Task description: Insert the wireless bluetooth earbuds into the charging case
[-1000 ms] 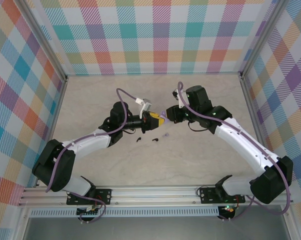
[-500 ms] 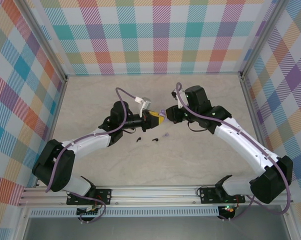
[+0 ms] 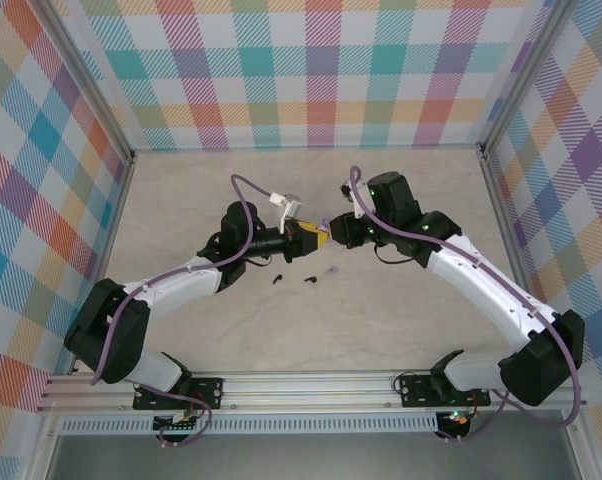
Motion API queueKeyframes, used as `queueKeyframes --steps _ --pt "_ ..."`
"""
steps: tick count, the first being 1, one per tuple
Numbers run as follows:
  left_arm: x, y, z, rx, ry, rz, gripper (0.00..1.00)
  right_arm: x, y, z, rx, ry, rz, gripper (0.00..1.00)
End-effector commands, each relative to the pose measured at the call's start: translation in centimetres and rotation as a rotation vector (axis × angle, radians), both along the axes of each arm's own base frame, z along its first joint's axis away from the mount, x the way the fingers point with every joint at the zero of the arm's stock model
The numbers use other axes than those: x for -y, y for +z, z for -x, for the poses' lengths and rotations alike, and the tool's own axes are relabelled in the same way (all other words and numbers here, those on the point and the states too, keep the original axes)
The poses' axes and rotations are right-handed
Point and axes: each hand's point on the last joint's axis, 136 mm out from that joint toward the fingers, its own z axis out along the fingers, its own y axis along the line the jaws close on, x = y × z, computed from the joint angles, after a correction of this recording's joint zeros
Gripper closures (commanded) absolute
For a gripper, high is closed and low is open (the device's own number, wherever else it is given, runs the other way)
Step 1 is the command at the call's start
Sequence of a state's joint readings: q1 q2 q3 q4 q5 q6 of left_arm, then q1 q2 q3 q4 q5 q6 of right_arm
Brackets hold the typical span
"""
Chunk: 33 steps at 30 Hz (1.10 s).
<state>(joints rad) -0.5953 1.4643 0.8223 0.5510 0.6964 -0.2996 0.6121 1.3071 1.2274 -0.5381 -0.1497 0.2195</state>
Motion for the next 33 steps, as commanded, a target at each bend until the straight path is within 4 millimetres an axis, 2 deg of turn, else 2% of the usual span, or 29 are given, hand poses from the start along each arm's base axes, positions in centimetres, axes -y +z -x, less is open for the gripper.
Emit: queueKeyframes --steps 1,11,17,26,33 --pt "0.5 2.2 -0.5 0.046 0.011 0.041 0.93 -1.2 0.6 0.8 -0.024 0.065 -0.028 0.76" --pt "0.2 3.3 -0.1 0.083 0.009 0.063 0.93 -1.6 1.6 0.9 -0.023 0.071 -0.06 0.68" --pt "0.1 3.6 0.1 0.097 0.011 0.071 0.94 -1.6 2.5 0.8 -0.013 0.063 -0.073 0.57" --pt "-0.2 3.9 0.4 0.116 0.014 0.072 0.94 -0.9 4.0 0.7 0.019 0.028 -0.079 0.47" --pt "-0.8 4.1 0.9 0.148 0.021 0.043 0.94 -0.1 6.1 1.0 0.056 -0.007 -0.103 0.47"
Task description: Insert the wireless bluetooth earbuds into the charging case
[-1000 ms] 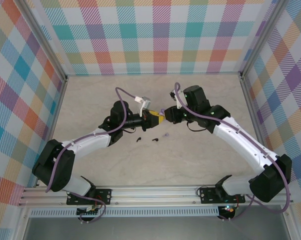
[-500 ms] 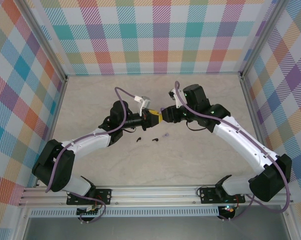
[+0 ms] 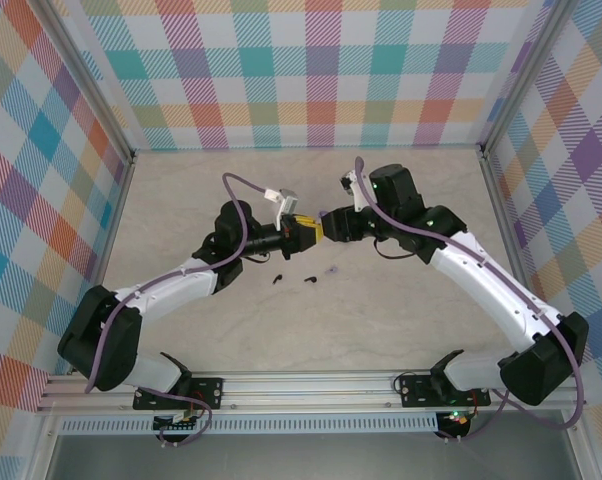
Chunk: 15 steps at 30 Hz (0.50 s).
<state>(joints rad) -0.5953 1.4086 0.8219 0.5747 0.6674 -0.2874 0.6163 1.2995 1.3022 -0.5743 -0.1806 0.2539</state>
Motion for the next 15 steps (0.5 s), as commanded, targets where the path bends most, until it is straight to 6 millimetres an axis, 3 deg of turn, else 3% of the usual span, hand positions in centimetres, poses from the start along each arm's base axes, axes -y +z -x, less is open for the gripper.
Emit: queueKeyframes --steps 1,9,15 --pt "-0.33 1.36 0.84 0.072 0.001 -0.003 0.94 0.46 3.47 0.68 0.052 -0.014 -0.05 0.48" --pt "-0.69 1.4 1.16 0.091 0.004 -0.038 0.94 -0.01 4.4 1.43 0.045 0.027 -0.082 0.68" --pt "-0.6 1.68 1.47 0.098 -0.015 -0.036 0.94 -0.42 3.89 1.33 0.024 0.043 -0.074 0.77"
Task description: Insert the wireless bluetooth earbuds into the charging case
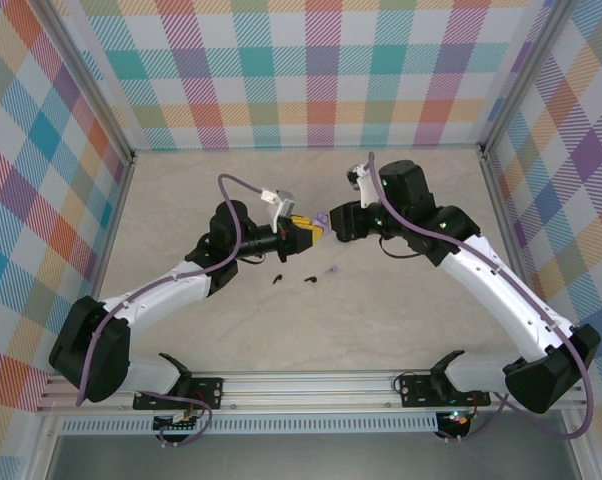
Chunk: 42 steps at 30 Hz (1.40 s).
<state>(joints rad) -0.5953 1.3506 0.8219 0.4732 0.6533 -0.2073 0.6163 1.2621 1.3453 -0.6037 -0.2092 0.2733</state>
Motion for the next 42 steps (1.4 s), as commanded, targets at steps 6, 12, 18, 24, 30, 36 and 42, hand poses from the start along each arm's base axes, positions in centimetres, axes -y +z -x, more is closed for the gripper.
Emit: queueKeyframes --steps 6,12,18,24,30,36,42 --pt "0.2 1.8 1.0 0.064 -0.035 0.019 0.94 -0.8 0.6 0.1 -0.011 0.035 -0.011 0.8" --pt "0.2 2.1 1.2 0.068 -0.047 0.026 0.94 -1.0 -0.1 -0.1 -0.032 0.039 0.002 0.8" --pt "0.3 2.5 1.5 0.074 -0.061 0.035 0.94 -1.2 -0.6 -0.3 -0.049 0.039 0.015 0.8" --pt "0.3 2.7 1.6 0.078 -0.071 0.041 0.94 -1.3 -1.0 -0.4 -0.063 0.043 0.023 0.8" --pt "0.4 2.7 1.5 0.075 -0.074 0.04 0.94 -1.2 -1.7 -0.7 -0.086 0.031 0.056 0.78" --pt "0.2 2.4 0.9 0.077 -0.033 0.023 0.94 -0.5 -2.0 -1.1 -0.1 -0.01 0.095 0.74" --pt "0.1 2.4 0.7 0.076 -0.02 0.018 0.95 -0.6 -2.0 -1.1 -0.118 -0.007 0.104 0.7"
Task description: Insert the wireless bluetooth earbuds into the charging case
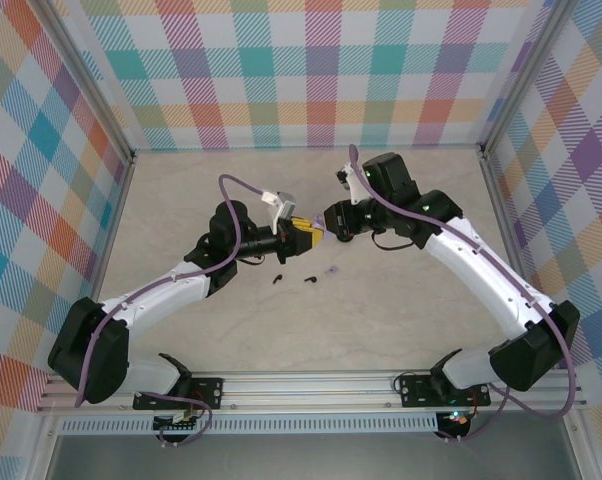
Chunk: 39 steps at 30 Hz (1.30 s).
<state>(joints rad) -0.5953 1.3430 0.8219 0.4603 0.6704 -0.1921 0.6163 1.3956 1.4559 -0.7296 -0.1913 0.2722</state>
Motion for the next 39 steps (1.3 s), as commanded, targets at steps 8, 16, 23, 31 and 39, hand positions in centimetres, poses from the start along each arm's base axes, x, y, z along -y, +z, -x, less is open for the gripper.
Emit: queueKeyframes --steps 8,16,23,31,39 --pt "-0.4 1.8 -0.2 0.059 0.049 0.009 0.95 0.3 2.0 0.2 0.042 -0.018 -0.024 0.61" --pt "-1.2 2.6 0.8 0.083 0.051 0.001 0.95 4.8 -0.1 -1.5 0.003 -0.249 0.105 0.56" --pt "-2.1 4.4 2.5 0.113 0.037 0.017 0.95 7.3 -5.2 -2.5 -0.189 -0.339 0.126 0.55" --pt "-2.3 6.5 4.1 0.137 -0.013 0.044 0.95 5.1 -12.6 -2.1 -0.431 -0.265 0.124 0.56" --pt "-2.9 7.6 4.8 0.172 -0.013 0.038 0.95 3.6 -17.7 -2.3 -0.579 -0.258 0.122 0.56"
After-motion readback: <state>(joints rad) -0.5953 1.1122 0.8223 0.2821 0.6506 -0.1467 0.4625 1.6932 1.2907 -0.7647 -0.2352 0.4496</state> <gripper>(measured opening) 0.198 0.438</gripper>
